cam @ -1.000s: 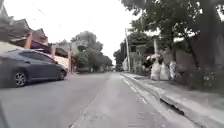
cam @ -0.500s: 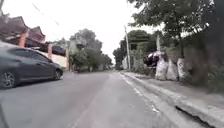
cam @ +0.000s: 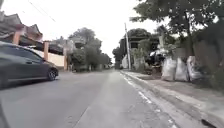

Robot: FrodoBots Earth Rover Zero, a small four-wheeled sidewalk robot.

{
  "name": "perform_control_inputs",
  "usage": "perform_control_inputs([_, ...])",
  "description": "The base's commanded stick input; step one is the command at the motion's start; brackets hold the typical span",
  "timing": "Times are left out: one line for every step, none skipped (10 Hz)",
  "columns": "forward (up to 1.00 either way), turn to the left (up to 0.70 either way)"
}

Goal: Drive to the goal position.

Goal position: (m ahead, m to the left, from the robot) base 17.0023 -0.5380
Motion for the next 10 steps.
perform_control_inputs([1.00, -0.01])
perform_control_inputs([1.00, 0.00])
perform_control_inputs([1.00, -0.15])
perform_control_inputs([1.00, -0.36])
perform_control_inputs([1.00, -0.40])
perform_control_inputs([1.00, -0.40])
perform_control_inputs([1.00, -0.40])
perform_control_inputs([1.00, -0.29])
perform_control_inputs([1.00, -0.07])
perform_control_inputs([1.00, 0.00])
